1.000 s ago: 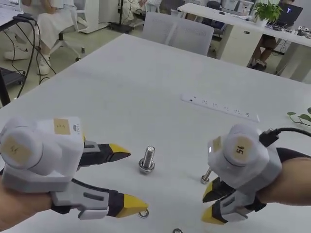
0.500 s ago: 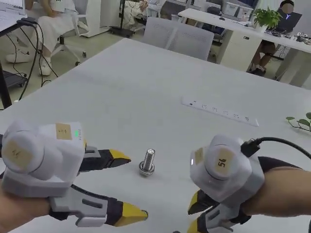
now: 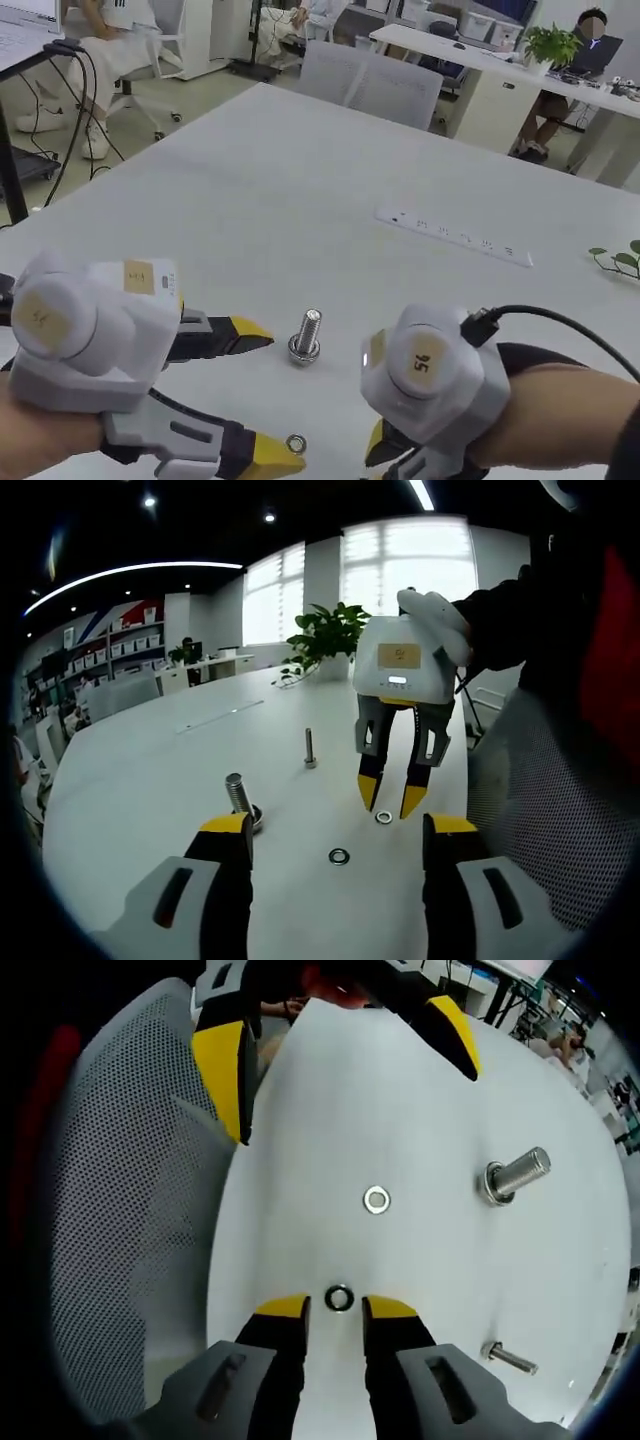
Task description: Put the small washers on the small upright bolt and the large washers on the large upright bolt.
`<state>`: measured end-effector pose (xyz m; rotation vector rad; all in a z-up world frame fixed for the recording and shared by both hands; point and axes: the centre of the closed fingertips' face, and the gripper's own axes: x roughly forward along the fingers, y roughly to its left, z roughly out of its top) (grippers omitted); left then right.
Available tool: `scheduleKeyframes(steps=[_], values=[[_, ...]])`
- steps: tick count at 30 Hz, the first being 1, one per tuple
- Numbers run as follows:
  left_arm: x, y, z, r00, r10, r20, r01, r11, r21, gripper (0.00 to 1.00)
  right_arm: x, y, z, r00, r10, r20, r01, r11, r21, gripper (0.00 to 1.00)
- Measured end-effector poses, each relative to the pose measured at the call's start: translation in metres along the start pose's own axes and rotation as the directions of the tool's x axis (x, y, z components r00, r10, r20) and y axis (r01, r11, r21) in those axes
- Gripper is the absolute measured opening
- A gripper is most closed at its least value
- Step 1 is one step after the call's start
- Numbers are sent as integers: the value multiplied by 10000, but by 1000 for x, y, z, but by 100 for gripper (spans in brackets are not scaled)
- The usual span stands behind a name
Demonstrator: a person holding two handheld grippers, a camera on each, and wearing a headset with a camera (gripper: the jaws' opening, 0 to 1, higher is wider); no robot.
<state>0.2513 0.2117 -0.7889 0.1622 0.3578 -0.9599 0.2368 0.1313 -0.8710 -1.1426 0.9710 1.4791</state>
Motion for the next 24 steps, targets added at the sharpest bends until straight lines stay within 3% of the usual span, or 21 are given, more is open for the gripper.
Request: scheduleKeyframes(steps=[24], values=[[-3,-6,0,9999,-70,93,70,10000,6,73,6,2,-2,9990,-296,-337,285,9990,-337,20]])
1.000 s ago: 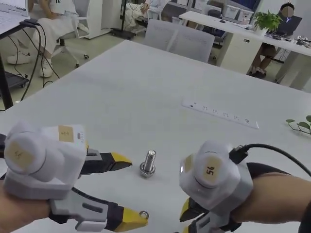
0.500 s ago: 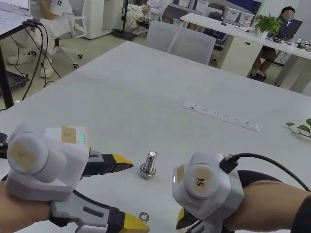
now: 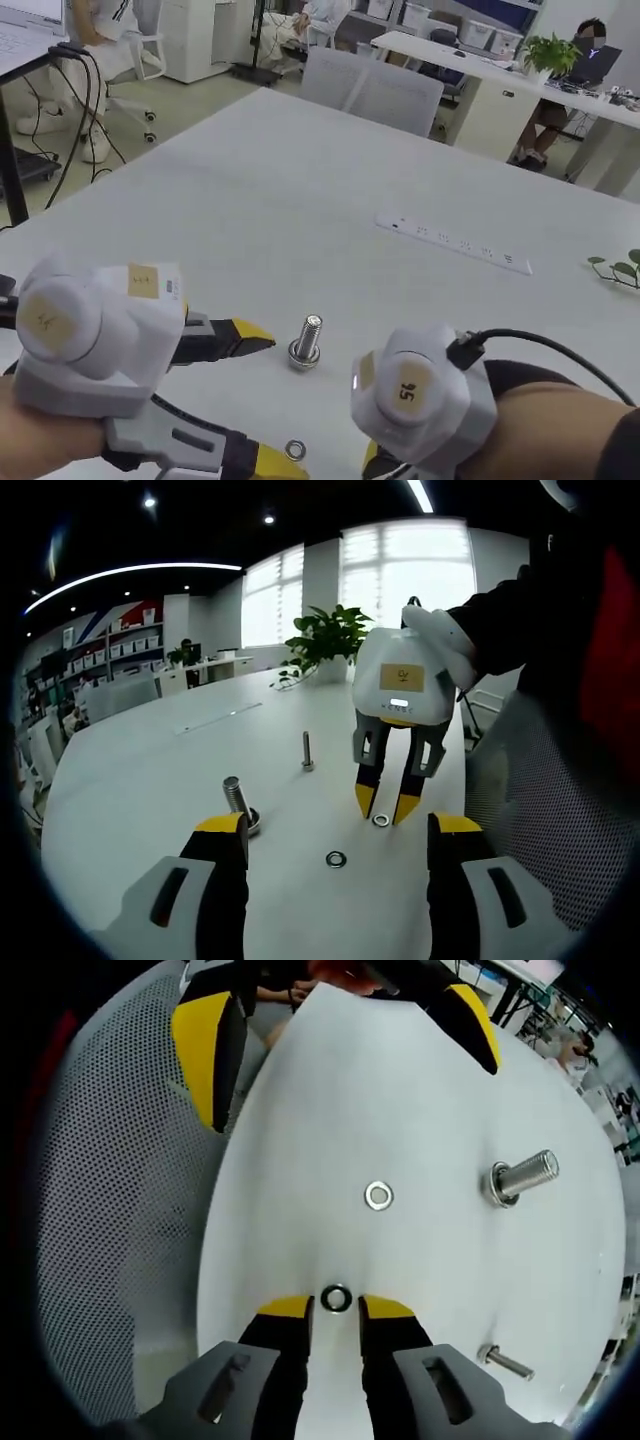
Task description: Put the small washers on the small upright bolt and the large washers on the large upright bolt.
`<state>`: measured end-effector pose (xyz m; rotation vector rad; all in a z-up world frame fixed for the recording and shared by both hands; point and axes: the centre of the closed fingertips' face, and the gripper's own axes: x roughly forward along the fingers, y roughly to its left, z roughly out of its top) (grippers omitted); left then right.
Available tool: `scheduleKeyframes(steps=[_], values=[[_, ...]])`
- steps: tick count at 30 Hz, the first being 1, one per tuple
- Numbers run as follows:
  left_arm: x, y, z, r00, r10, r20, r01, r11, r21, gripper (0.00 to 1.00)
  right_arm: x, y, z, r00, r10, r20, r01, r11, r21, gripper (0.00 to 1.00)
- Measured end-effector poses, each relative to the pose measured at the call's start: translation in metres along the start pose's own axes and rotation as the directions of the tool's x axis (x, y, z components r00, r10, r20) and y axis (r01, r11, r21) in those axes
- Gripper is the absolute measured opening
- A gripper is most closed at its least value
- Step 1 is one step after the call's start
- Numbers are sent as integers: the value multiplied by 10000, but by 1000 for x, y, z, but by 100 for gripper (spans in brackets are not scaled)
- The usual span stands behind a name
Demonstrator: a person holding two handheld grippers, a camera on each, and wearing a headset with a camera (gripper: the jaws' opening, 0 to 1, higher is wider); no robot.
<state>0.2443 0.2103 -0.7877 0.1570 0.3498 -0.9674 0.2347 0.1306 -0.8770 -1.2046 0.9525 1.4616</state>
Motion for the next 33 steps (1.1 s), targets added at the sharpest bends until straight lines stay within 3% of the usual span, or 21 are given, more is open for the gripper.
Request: scheduleKeyframes(steps=[18,27,33], values=[[-4,2,5,9999,89,105,-89,10000,13,72,0,-3,1,10000,-59,-48,58,10000,-62,15],[-3,3,5,9999,129,88,-129,9999,28,71,0,-2,1,9992,-200,-358,183,9987,-474,15],[-3,4,5,9998,157,74,-157,9999,29,71,1,-5,0,10000,-15,-57,17,9996,286,14]])
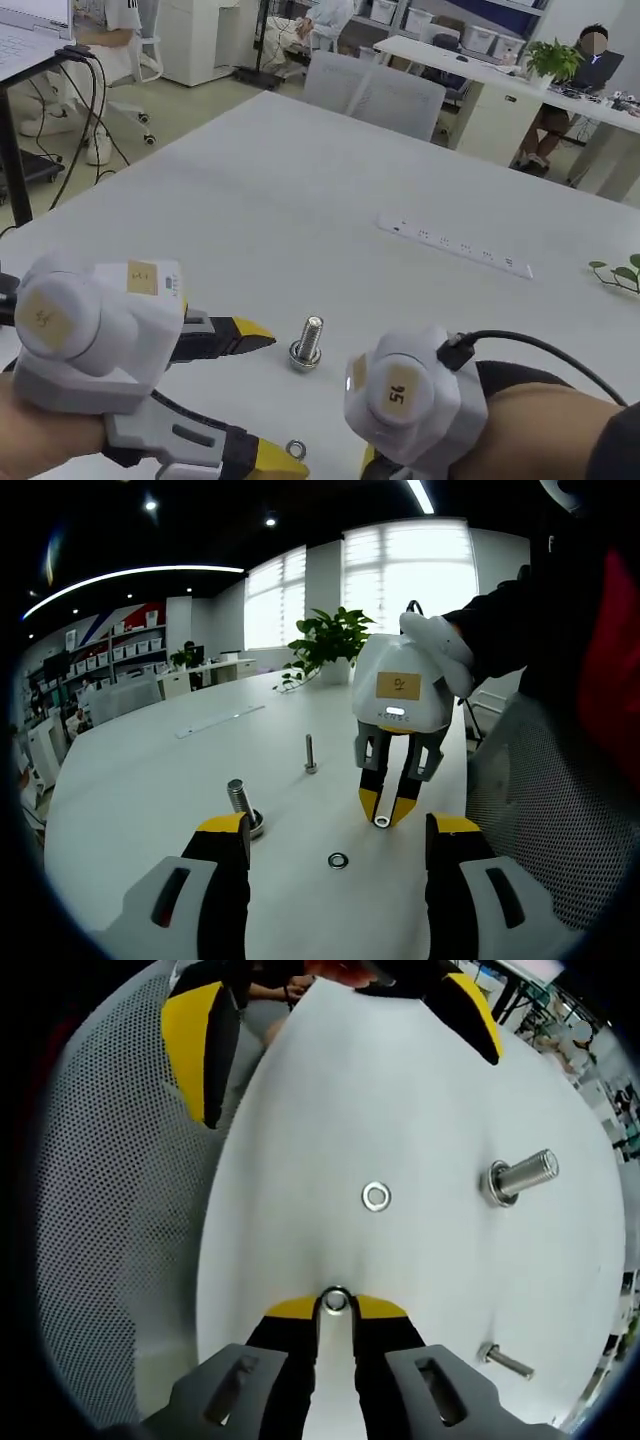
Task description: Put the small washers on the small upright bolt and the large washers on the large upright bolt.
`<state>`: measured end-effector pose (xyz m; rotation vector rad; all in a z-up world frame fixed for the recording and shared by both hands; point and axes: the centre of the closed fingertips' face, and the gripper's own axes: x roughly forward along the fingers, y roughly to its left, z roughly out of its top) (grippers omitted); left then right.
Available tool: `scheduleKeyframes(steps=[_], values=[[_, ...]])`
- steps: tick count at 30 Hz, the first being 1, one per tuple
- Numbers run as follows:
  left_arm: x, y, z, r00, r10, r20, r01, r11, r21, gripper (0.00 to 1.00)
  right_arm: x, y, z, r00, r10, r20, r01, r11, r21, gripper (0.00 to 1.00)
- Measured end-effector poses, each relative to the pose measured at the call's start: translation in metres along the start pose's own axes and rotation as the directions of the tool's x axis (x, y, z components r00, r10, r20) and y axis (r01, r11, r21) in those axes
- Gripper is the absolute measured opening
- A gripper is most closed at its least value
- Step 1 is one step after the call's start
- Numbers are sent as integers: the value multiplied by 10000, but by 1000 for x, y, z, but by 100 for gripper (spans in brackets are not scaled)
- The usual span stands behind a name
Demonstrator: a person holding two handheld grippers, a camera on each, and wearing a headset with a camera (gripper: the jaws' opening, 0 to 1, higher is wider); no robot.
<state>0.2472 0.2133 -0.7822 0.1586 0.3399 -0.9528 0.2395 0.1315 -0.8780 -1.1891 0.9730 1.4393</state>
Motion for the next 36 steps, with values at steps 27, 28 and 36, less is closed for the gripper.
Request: scheduleKeyframes(steps=[27,28,36], values=[[2,-1,-2,9999,-95,-80,95,10000,0,71,1,3,3,9999,-63,-134,58,9993,-379,14],[2,-1,-2,9999,-98,-82,98,10000,7,71,1,2,3,9999,-55,-146,50,9993,-373,14],[2,-2,-2,9999,-104,-88,104,9999,6,70,0,2,2,10000,-4,-21,4,9997,-233,14]])
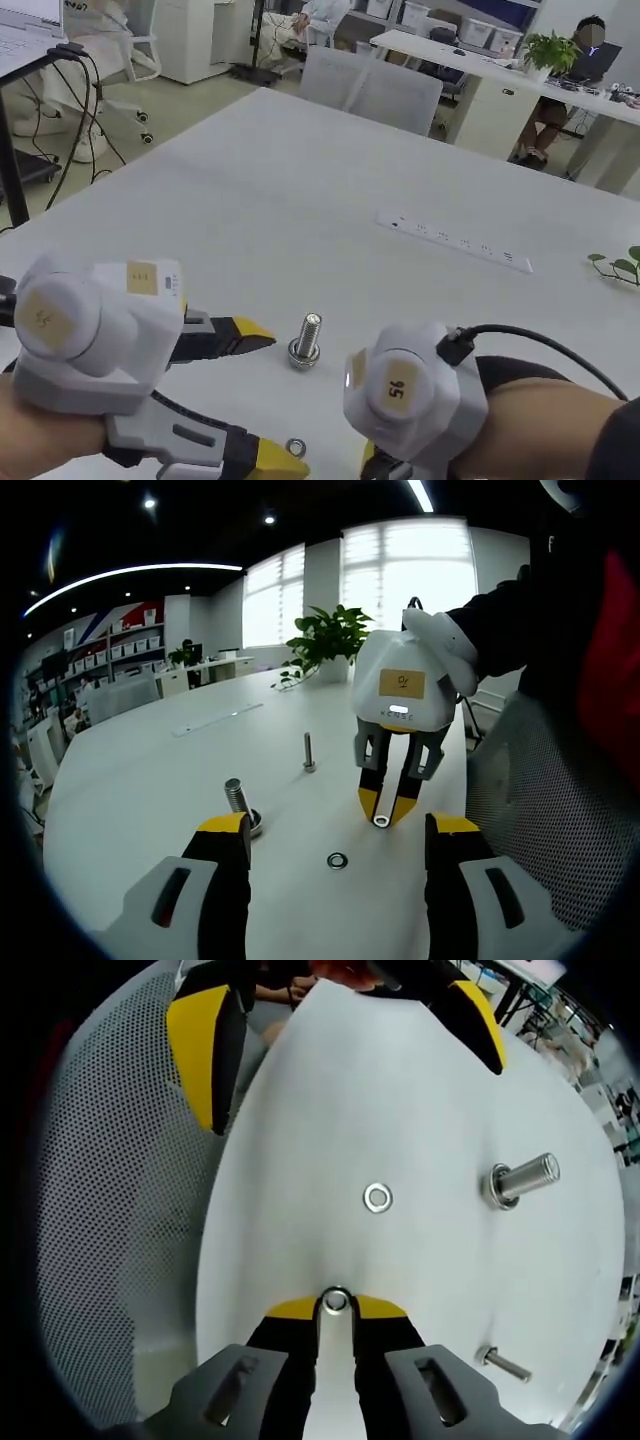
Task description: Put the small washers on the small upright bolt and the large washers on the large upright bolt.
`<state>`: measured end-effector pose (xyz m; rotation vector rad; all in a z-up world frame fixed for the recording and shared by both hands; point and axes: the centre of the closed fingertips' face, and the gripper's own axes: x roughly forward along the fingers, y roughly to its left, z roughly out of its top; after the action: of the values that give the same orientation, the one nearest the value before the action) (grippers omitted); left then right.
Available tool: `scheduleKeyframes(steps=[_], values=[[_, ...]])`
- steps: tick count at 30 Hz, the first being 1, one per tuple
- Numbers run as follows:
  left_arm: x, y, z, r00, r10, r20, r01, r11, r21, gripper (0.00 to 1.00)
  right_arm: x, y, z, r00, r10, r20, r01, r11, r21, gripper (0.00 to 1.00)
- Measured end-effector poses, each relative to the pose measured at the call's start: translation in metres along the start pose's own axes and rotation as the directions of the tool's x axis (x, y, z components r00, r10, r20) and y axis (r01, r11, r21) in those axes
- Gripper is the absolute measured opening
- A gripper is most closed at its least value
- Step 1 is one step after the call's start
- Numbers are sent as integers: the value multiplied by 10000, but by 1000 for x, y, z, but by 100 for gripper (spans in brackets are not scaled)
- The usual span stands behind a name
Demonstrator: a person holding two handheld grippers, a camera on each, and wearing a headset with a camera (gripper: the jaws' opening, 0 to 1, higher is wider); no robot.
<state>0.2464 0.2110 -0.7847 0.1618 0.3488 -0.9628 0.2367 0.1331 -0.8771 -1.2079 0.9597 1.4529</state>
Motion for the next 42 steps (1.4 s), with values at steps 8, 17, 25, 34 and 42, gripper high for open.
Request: scheduleKeyframes(steps=[8,17,25,34,42], values=[[0,-1,0,10000,-35,-34,35,10000,-2,70,-2,-3,-9,9999,-56,-122,58,9998,164,14],[2,-2,0,9999,-102,-80,103,9999,25,70,-5,-7,-22,9997,-157,-163,165,9985,519,14],[4,0,0,9999,-139,-97,139,9999,16,70,-12,-17,-33,9994,-300,-158,312,9962,813,14],[5,2,0,9998,-156,-130,156,9999,5,70,-23,-31,-47,9981,-560,-241,582,9925,1072,14],[8,3,0,9997,-183,-166,183,9998,3,70,-34,-44,-61,9959,-861,-294,894,9866,1367,14]])
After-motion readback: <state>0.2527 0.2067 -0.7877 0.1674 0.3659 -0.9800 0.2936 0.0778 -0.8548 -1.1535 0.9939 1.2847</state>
